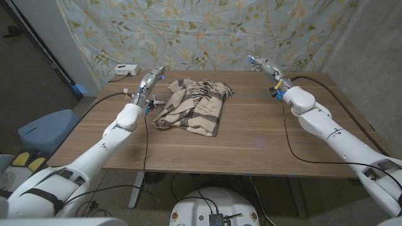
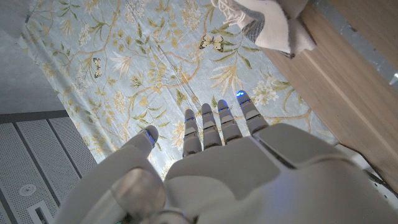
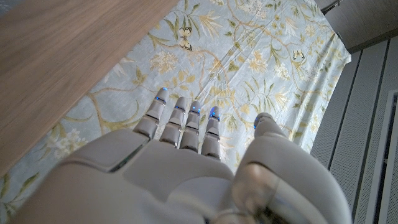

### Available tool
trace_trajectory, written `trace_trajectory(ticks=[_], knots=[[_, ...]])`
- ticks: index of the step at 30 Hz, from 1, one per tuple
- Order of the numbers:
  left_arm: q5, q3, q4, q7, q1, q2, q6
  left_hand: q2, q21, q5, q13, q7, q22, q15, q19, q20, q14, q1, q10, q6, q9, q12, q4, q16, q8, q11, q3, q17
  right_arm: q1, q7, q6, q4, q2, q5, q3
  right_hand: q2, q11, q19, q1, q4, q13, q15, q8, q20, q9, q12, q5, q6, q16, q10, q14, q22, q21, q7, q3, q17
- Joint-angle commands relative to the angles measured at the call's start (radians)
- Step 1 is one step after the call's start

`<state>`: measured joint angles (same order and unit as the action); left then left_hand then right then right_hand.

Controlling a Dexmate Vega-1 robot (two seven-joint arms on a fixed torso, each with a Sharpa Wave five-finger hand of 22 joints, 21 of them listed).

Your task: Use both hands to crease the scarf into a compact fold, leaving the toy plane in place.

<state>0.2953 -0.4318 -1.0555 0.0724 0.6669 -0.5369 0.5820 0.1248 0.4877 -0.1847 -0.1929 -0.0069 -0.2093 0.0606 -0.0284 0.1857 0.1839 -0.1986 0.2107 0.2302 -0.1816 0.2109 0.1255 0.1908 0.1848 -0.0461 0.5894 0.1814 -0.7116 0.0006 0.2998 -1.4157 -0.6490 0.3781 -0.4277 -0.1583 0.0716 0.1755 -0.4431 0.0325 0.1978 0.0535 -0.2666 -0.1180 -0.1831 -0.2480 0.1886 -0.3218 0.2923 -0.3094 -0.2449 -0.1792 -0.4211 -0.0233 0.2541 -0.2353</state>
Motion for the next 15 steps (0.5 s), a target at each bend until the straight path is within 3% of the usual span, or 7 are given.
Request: trace_trajectory(ticks=[1, 9, 15], knots=[[0.124, -0.006, 0.169, -0.169, -0.082, 0.065, 0.059, -0.011, 0.000, -0.001, -0.003, 0.003, 0.000, -0.007, 0.000, 0.001, 0.006, 0.001, 0.013, 0.008, -0.002, 0.004, -0.007, 0.002, 0.006, 0.000, 0.001, 0.000, -0.195, -0.192, -0.032, -0.197, -0.045, -0.009, 0.106, -0.002, 0.006, 0.017, -0.016, 0.008, 0.003, 0.000, 0.005, -0.001, -0.002, -0.008, 0.001, -0.014, 0.010, -0.021, -0.021, -0.005, -0.003, 0.002, 0.004, -0.002], [0.163, -0.014, 0.308, -0.270, -0.148, 0.102, 0.103, -0.011, 0.000, -0.001, -0.003, 0.005, 0.001, -0.009, 0.000, 0.004, 0.011, 0.002, 0.019, 0.010, -0.002, 0.006, -0.009, 0.004, 0.007, -0.004, 0.001, 0.000, -0.323, -0.337, -0.059, -0.295, -0.050, -0.042, 0.180, 0.005, 0.009, 0.044, -0.017, 0.017, 0.003, -0.004, 0.004, 0.003, -0.002, -0.013, -0.001, -0.044, 0.024, -0.050, -0.054, -0.005, -0.009, 0.010, 0.006, -0.003], [0.195, -0.014, 0.452, -0.340, -0.211, 0.150, 0.135, -0.009, 0.000, -0.001, -0.003, 0.005, 0.001, -0.009, -0.001, 0.006, 0.012, 0.004, 0.018, 0.010, -0.002, 0.005, -0.009, 0.004, 0.007, -0.005, 0.002, 0.000, -0.413, -0.439, -0.140, -0.390, -0.061, -0.079, 0.231, 0.008, 0.010, 0.052, -0.018, 0.021, 0.003, -0.003, 0.005, 0.003, -0.002, -0.014, -0.002, -0.053, 0.027, -0.061, -0.064, -0.005, -0.010, 0.013, 0.006, -0.003]])
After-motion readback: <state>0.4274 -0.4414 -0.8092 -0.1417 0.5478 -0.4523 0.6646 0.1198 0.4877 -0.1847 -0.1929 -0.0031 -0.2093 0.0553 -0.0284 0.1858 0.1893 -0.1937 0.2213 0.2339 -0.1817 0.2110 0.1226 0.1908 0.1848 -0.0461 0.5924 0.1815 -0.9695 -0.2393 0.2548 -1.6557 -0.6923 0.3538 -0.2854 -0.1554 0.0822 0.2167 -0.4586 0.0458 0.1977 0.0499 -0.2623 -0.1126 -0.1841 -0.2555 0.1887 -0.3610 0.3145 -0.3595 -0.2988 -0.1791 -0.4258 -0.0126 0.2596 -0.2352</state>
